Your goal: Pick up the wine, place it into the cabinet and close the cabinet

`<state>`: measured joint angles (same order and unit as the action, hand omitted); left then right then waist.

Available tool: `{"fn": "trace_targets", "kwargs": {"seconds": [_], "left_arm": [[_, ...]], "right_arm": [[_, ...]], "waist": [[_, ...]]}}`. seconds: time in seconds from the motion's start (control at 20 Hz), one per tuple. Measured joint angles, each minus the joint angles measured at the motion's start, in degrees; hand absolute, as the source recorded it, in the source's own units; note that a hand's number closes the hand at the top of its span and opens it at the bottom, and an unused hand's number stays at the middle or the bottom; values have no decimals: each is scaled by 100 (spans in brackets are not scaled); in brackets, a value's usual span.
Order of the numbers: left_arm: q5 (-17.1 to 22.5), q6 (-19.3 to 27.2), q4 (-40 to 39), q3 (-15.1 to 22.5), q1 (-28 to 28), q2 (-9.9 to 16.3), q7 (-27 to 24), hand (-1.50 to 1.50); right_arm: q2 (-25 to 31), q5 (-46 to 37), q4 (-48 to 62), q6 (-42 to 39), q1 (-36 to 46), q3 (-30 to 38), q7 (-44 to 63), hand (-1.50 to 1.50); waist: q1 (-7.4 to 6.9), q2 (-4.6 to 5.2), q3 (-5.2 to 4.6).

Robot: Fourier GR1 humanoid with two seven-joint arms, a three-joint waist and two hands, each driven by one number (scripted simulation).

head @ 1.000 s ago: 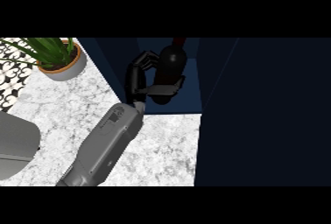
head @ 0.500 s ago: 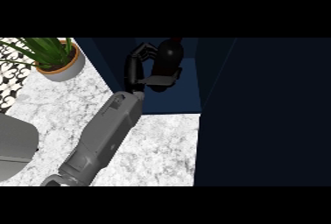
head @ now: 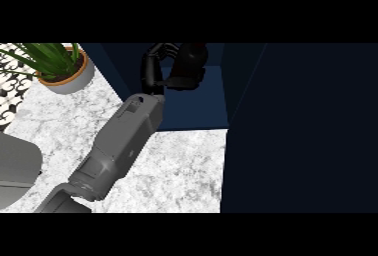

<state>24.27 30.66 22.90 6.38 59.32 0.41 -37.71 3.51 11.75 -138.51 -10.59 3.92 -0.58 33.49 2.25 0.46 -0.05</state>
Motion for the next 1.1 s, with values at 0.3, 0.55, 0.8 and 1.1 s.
{"fn": "trace_targets", "kwargs": {"seconds": [0.3, 0.55, 0.8, 1.1], "left_arm": [[238, -231, -415, -400, 235, -35, -108, 150], [449, -493, -671, -591, 316, -46, -309, 150], [527, -601, -929, -723, 444, -45, -447, 150], [502, -679, -1190, -823, 515, -36, -635, 150]], "right_arm": [[-52, -11, -6, 5, -67, -161, -24, -150], [-60, -17, 23, -90, -186, -190, -190, -150], [-6, -7, 18, -77, -78, -159, -98, -150], [-39, -23, 17, -14, -22, -263, -61, -150]], "waist": [[38, 6, 5], [83, 16, 16], [107, 17, 19], [138, 25, 21]]}}
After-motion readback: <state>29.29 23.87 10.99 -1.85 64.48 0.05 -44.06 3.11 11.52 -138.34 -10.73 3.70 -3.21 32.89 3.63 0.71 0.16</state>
